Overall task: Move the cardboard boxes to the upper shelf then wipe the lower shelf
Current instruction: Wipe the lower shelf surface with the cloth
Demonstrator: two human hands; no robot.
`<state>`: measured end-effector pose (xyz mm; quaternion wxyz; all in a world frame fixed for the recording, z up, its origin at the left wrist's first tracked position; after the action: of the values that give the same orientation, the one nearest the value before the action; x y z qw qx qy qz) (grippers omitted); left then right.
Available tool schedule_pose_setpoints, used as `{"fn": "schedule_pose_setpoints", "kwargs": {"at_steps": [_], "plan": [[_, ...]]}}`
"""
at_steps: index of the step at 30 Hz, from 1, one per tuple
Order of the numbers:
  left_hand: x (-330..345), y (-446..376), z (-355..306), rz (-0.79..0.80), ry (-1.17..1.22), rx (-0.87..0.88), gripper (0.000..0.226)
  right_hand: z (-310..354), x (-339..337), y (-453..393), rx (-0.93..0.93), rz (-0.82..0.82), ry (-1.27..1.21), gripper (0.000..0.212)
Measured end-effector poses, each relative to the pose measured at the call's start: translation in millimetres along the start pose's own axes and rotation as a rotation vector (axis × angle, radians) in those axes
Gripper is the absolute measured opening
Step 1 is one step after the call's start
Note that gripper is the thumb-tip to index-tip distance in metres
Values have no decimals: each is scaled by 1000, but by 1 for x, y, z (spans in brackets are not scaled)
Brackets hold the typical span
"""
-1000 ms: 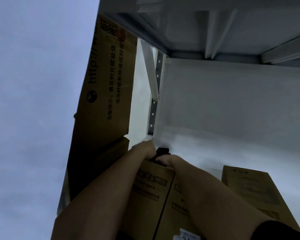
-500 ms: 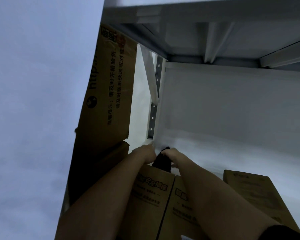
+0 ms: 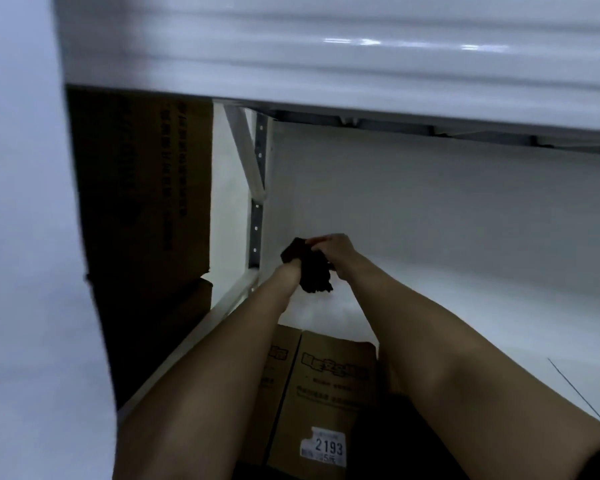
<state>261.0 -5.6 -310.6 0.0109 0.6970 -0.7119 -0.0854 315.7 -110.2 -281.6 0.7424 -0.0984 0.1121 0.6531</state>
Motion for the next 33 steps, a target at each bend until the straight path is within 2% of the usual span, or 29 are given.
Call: {"fn": "schedule_pose_setpoints", "kwargs": {"at_steps": [4,8,12,17,19,20,22,26,29,33], "plan": [[11,7,7,8,435,-106,46,8,-13,17,-8,92,-79,29],[22,12,5,14,650,-38,43,10,-24,31,-10,175,-105,29],[32,17,0,-91,618,50,38,9,-43,39,-32,231,-15,25],[59,32,-7,-223,562,128,30,2,-77,47,-60,275,70,33],[81,43,-15,-219,571,156,27,-5,-98,51,-32,271,42,14],[93,48,-19,-218,567,164,27,-10,-110,53,-3,248,17,13],[119,58,-27,-216,543,178,27,-23,-134,56,91,208,-89,16],[166,76,-41,-176,493,184,18,-38,-170,69,218,307,-302,26],[201,88,-44,-179,463,178,13,-52,-205,72,183,327,-270,31],[238,96,-43,-151,416,168,18,-67,-244,73,63,239,-110,39]]}}
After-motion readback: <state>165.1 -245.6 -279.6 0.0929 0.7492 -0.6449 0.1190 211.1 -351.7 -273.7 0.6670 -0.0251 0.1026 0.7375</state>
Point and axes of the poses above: each hand's wrist, its own y-axis away from the middle knuckle, its own x-axis out of the palm, z = x × y, the point moved 6 cm from there along -y, towards the middle knuckle, and after that the axes turned 3 degrees about x, right-handed, at the moved point
